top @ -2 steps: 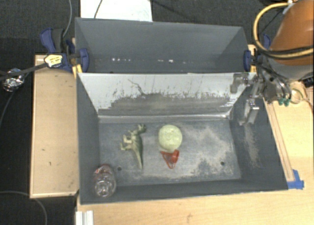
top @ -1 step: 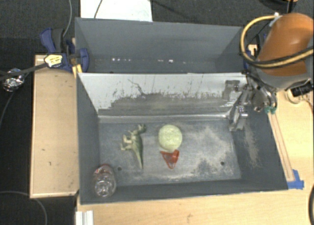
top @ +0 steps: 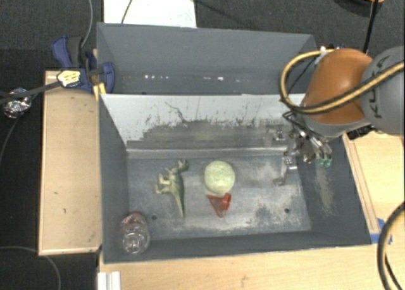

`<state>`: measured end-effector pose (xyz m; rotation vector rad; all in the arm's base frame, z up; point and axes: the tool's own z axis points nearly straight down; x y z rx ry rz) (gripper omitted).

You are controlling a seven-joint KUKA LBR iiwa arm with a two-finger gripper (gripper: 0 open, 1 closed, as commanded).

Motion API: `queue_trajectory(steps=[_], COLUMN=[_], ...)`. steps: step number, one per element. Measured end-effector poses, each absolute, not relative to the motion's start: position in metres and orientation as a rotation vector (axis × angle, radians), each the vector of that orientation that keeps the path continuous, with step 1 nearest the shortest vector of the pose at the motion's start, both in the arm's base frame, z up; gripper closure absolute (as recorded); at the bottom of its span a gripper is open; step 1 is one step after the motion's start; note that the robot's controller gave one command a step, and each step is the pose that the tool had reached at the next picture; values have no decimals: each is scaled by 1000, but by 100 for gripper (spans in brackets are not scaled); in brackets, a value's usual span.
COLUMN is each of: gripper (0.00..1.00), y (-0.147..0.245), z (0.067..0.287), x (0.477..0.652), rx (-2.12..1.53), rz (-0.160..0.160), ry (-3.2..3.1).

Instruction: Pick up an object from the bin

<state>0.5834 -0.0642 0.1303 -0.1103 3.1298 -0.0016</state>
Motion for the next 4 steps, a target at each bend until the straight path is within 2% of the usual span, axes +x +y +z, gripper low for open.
queue_trajectory(steps=[1,2,3,4], gripper=[0,0,0,0], y=[-43,-13,26,61], z=[102,88,74,72], x=[568,575,570,568], rx=[34,27,-171,-78], rz=[0,-1,-1,-1], ry=[3134,3130,3127,3129])
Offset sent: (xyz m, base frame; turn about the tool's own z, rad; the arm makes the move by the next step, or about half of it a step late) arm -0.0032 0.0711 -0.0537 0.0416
